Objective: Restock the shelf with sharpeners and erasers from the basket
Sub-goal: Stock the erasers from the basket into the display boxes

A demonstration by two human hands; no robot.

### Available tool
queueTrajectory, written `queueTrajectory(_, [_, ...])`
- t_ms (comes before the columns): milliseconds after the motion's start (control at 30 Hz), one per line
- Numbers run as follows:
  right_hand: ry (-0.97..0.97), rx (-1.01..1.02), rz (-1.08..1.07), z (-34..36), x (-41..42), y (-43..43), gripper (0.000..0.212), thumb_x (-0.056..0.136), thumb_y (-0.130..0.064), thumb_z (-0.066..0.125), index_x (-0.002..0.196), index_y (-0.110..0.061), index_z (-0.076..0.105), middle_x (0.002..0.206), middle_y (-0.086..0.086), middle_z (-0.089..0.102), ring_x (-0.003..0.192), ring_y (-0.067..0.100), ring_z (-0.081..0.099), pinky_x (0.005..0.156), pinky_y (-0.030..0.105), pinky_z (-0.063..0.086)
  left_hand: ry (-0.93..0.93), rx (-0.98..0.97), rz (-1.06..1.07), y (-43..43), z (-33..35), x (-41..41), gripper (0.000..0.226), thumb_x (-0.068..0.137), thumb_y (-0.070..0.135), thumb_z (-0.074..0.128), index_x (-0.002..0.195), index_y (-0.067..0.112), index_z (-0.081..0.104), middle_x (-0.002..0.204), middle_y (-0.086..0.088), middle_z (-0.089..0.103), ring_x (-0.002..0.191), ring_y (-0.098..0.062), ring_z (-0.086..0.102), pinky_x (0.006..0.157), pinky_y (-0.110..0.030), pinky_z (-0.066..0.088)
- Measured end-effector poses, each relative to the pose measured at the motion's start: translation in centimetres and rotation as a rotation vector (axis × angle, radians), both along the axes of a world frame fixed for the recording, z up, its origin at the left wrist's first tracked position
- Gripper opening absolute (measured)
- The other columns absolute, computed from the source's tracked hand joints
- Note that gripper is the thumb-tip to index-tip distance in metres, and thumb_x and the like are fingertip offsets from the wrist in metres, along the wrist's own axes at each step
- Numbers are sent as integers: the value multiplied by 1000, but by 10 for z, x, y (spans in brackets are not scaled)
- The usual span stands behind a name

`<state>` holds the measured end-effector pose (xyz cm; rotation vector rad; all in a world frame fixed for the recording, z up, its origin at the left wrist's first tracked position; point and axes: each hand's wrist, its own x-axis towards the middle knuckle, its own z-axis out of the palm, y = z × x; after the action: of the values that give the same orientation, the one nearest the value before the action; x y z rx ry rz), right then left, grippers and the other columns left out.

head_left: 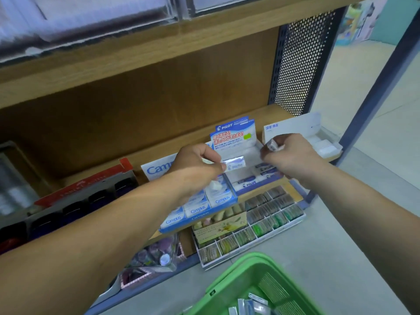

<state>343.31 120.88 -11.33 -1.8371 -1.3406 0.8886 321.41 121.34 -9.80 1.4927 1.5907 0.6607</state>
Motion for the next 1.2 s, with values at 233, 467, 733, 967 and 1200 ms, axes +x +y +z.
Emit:
queueTrajectory(233, [-177, -37, 176, -19, 18, -9, 26, 72, -27, 90, 86, -18, 70, 76, -4, 66, 64, 8, 59, 58, 22, 43, 377, 5, -182, 30, -7, 49, 11, 84, 12, 77, 95, 14, 77, 89, 0, 72, 86, -18, 68, 65, -28, 58])
queueTrajectory(467, [-203, -80, 261, -22, 16, -7, 42, 74, -19, 86, 112, -28, 71, 102, -5, 71, 85, 12, 66, 74, 25, 54, 655, -16, -343, 39, -13, 56, 16, 87, 12, 70, 100, 8, 78, 104, -10, 75, 97, -27, 71, 88, -40, 60])
queueTrajectory(733, [163, -73, 202, -9, 11, -13, 23, 78, -25, 88, 94, -15, 73, 69, 0, 67, 48, 12, 55, 44, 22, 42, 205, -19, -138, 23, -15, 38, 9, 97, 24, 68, 98, 24, 77, 96, 3, 72, 84, -18, 67, 66, -21, 49])
queueTrajectory(967, [525, -370, 429, 11, -32, -24, 21, 90, -32, 76, 103, -18, 70, 90, 6, 78, 48, 11, 45, 47, 21, 35, -179, -37, -10, -1, 1, 6, 15, 99, 14, 66, 100, 24, 77, 105, -5, 76, 73, -15, 66, 62, -24, 51])
queueTrajectory(1200, [625, -312, 278, 15, -42, -20, 24, 84, 2, 72, 100, -16, 69, 65, 6, 59, 44, 12, 46, 44, 20, 36, -388, -71, 145, -19, 17, -22, 15, 104, 15, 59, 114, 15, 70, 110, -4, 77, 93, -21, 77, 81, -41, 64])
